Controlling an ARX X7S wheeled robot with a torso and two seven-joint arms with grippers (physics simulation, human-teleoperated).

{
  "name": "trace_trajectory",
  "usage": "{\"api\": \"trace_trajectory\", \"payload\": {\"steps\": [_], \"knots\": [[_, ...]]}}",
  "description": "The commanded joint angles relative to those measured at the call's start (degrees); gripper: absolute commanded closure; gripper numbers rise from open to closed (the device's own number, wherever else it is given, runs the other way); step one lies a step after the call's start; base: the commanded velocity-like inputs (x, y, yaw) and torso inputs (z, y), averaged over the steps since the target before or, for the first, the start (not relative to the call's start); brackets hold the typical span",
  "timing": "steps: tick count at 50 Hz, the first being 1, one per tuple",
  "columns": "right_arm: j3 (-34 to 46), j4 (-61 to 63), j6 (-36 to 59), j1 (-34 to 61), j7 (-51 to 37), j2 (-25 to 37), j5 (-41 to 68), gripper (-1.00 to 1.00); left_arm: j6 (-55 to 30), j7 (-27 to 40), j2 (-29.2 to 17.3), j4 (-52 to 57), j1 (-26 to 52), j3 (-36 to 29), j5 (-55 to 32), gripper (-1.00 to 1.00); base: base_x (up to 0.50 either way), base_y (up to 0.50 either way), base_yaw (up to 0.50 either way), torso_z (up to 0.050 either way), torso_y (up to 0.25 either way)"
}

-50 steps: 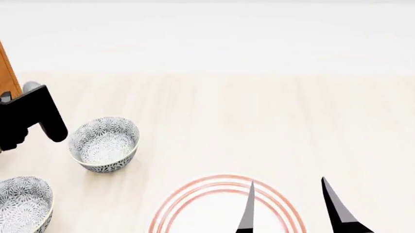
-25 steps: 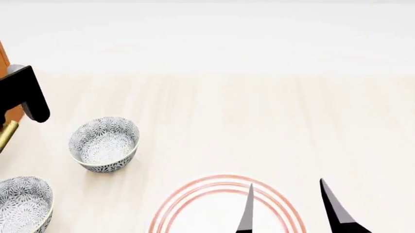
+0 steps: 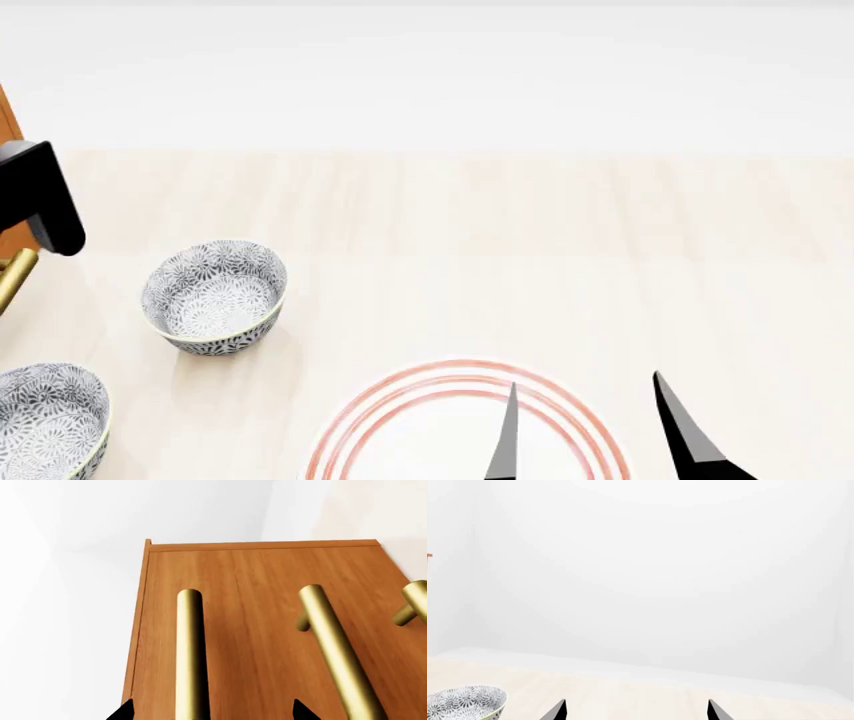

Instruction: Open the top drawer of the cabinet.

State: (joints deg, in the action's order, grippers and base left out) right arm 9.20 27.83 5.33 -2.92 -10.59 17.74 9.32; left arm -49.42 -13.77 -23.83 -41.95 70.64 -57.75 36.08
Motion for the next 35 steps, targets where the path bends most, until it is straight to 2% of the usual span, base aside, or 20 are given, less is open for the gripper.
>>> {"api": "trace_trajectory", "payload": {"steps": [1,10,16,23,35], "knots": [[0.3,-0.2,0.0,0.0,-0.2,0.3,0.0,-1.0,0.6,0.5,1.3,-5.0,1.0,-0.2,-0.3,-1.0,0.0,0.0,0.0,0.0,0.0],[0.5,-0.2,-0.1,0.1,-0.3,0.4,0.0,-1.0,1.9,2.5,2.6,-13.2,3.2,-0.6,-0.3,-1.0,0.0,0.0,0.0,0.0,0.0],[0.8,-0.2,-0.1,0.1,-0.4,0.5,-0.2,-1.0,1.6,2.4,2.2,-13.6,3.6,-0.8,-0.1,-1.0,0.0,0.0,0.0,0.0,0.0],[0.9,-0.3,-0.1,0.2,-0.6,0.7,-0.2,-1.0,3.8,5.8,3.8,-21.4,5.8,-0.5,-0.6,-1.0,0.0,0.0,0.0,0.0,0.0],[1.4,-0.1,0.1,0.2,-0.8,0.9,-0.2,-1.0,5.3,7.8,4.4,-25.3,7.2,0.2,-1.5,-1.0,0.0,0.0,0.0,0.0,0.0]]}}
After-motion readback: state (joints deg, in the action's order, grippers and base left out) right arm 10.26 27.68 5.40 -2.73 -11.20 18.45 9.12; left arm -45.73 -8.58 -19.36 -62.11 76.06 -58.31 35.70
